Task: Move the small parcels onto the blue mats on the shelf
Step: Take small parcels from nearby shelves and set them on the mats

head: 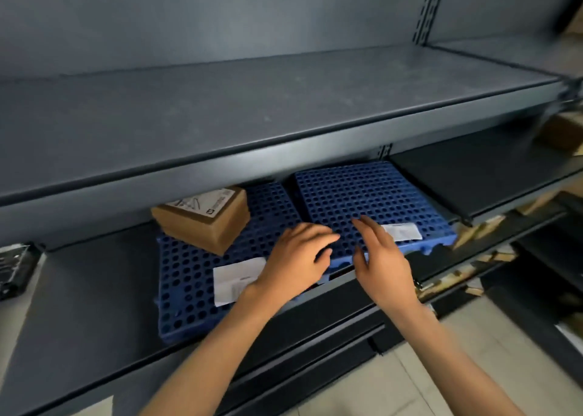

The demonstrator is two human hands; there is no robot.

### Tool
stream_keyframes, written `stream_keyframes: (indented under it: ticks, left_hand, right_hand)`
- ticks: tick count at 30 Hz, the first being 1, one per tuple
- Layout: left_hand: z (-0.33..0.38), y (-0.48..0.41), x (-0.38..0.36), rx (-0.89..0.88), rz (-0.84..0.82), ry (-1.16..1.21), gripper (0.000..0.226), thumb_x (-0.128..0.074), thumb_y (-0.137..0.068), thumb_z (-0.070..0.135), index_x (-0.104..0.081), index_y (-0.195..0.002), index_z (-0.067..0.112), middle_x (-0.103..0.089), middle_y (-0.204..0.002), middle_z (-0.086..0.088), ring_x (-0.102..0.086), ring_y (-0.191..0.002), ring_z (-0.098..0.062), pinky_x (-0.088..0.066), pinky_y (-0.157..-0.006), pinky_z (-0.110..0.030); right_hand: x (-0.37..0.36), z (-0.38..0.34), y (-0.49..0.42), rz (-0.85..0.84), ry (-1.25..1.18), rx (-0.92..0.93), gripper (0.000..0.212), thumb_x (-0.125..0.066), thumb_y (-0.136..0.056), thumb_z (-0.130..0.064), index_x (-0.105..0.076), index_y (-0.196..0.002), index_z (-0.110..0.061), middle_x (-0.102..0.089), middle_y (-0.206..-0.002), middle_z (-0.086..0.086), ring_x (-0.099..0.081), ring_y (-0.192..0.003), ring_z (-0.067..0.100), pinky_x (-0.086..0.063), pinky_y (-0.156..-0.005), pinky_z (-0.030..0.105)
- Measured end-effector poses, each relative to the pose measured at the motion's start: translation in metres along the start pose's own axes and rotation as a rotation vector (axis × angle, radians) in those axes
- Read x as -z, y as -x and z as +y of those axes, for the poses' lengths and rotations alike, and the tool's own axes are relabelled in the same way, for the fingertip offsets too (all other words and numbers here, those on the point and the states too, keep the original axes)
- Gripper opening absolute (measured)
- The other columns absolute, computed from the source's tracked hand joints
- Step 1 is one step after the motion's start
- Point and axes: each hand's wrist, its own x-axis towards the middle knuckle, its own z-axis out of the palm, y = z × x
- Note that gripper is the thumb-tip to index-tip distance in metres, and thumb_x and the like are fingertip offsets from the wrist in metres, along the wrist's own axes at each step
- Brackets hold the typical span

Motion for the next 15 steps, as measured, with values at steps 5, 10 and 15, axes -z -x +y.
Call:
stream_keyframes:
  ticks: [5, 10, 15]
  left_hand:
    - [0.024, -0.024, -0.055, 0.019, -0.176, -0.088, 0.036, -0.05, -0.099, 0.027, -0.057, -0.133, 0.023, -0.051, -0.137, 0.009, -0.042, -0.129, -0.016, -0.036, -0.102, -0.034]
    - [0.043, -0.041, -0.082, 0.09, -0.166, -0.137, 0.036, -0.051, -0.097, 0.031, -0.06, -0.131, 0.027, -0.054, -0.132, 0.013, -0.045, -0.126, -0.015, -0.035, -0.103, -0.032]
    - [0.072, -0.06, -0.096, 0.274, -0.122, -0.162, 0.032, -0.058, -0.095, 0.032, -0.066, -0.125, 0.027, -0.059, -0.128, 0.011, -0.051, -0.122, -0.017, -0.041, -0.099, -0.036]
  right_hand:
    - [0.019, 0.068, 0.024, -0.04, 0.049, -0.236, 0.066, -0.053, -0.095, -0.015, -0.021, -0.152, -0.024, -0.013, -0.162, 0.006, -0.026, -0.143, 0.03, -0.051, -0.08, 0.037]
    - [0.022, 0.12, 0.018, -0.122, -0.102, -0.159, 0.083, -0.051, -0.095, -0.013, 0.003, -0.154, -0.033, 0.015, -0.162, -0.004, -0.025, -0.143, 0.024, -0.046, -0.075, 0.029]
    - [0.029, 0.173, -0.001, -0.216, -0.212, -0.046, 0.086, -0.051, -0.096, -0.018, 0.01, -0.152, -0.041, 0.021, -0.161, -0.007, -0.055, -0.105, 0.02, -0.048, -0.067, 0.032]
